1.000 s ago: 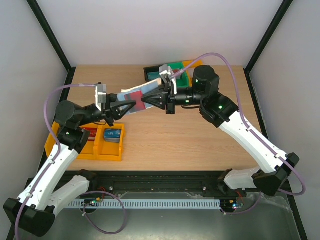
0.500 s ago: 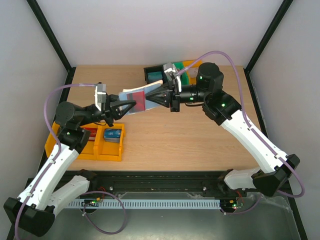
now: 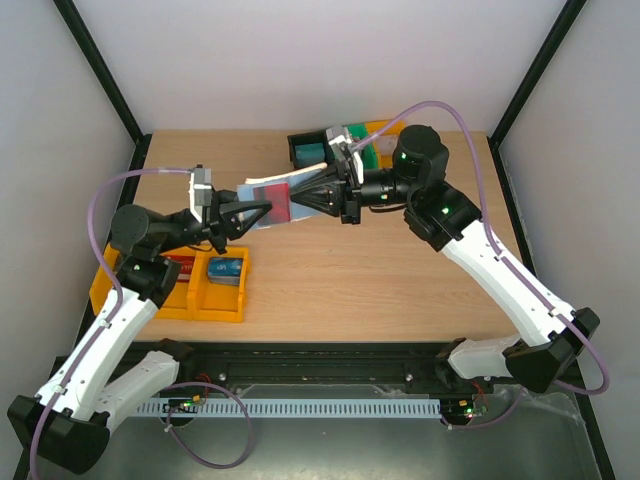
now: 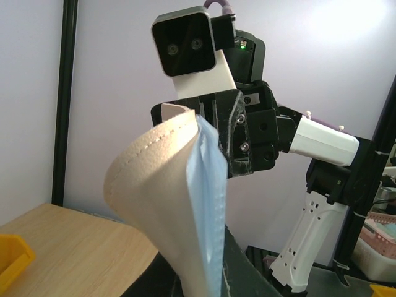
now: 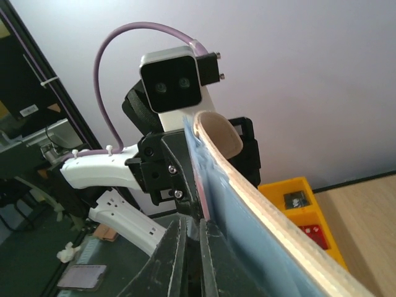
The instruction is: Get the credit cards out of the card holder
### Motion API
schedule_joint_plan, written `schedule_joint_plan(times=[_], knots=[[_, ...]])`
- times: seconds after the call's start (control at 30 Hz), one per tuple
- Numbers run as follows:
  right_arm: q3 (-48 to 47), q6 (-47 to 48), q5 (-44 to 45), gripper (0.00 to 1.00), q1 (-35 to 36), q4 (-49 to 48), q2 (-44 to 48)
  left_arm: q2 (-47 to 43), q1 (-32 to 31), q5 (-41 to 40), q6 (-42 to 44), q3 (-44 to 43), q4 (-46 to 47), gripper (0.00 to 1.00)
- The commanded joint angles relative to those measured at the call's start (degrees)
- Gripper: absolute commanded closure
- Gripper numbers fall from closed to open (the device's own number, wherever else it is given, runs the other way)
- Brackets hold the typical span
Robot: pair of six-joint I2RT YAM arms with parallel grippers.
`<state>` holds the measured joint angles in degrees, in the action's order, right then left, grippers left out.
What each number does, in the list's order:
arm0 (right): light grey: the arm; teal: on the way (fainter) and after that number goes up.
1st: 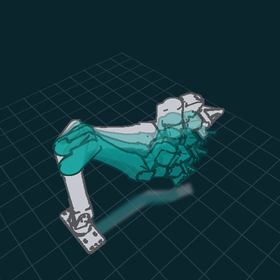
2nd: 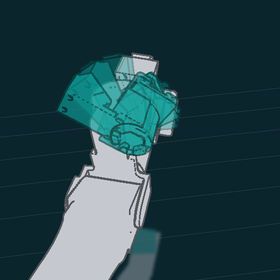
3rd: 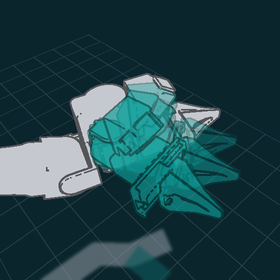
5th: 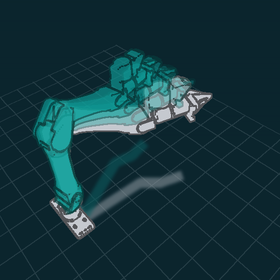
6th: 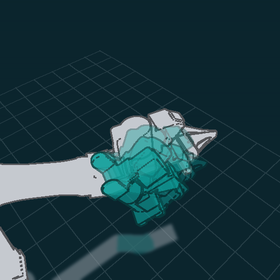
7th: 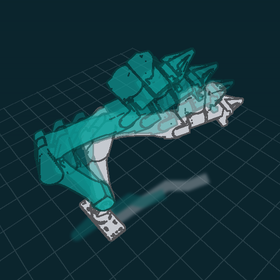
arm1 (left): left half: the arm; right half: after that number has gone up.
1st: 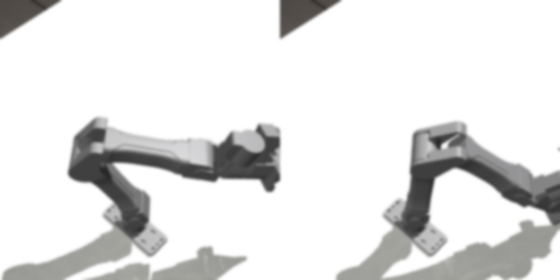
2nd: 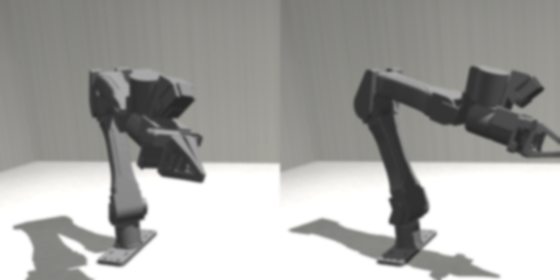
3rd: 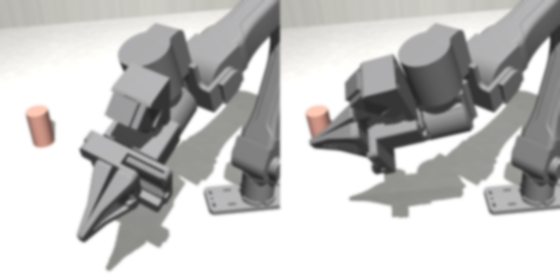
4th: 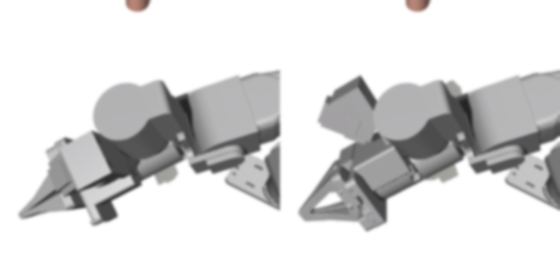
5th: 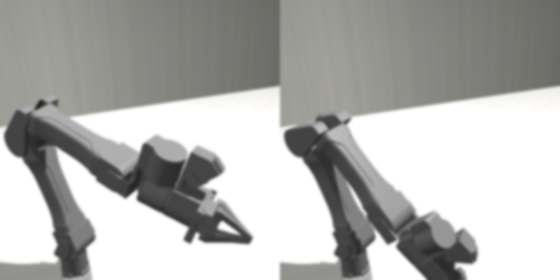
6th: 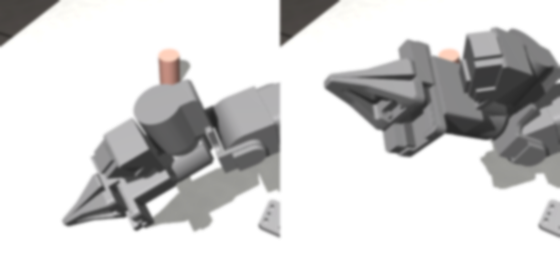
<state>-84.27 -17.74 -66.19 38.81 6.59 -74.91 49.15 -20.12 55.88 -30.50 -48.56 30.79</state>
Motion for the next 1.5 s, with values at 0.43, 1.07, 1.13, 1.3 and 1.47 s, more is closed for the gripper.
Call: schedule_joint_plan(times=[0.43,1.07,1.13,1.3,1.47], knots=[[-2.21,3.97,4.93,0.81,2.91,0.44,-0.19,-0.54,-0.70,-3.76,0.59,0.66,1.41,0.98],[3.70,-4.43,-0.97,0.01,-8.77,-3.90,3.32,-1.50,0.43,-3.19,2.06,0.39,1.20,0.98],[4.25,-4.16,0.77,0.01,-7.76,-4.69,2.96,-1.46,0.42,-2.98,1.95,0.39,1.43,0.98],[3.67,-5.31,1.60,0.05,-3.90,-8.89,0.42,-1.19,0.43,-2.80,1.85,0.34,1.44,0.98],[1.97,-4.96,1.37,0.68,-2.68,-7.28,-2.17,-1.22,0.51,-2.98,1.64,0.12,1.05,0.98]])
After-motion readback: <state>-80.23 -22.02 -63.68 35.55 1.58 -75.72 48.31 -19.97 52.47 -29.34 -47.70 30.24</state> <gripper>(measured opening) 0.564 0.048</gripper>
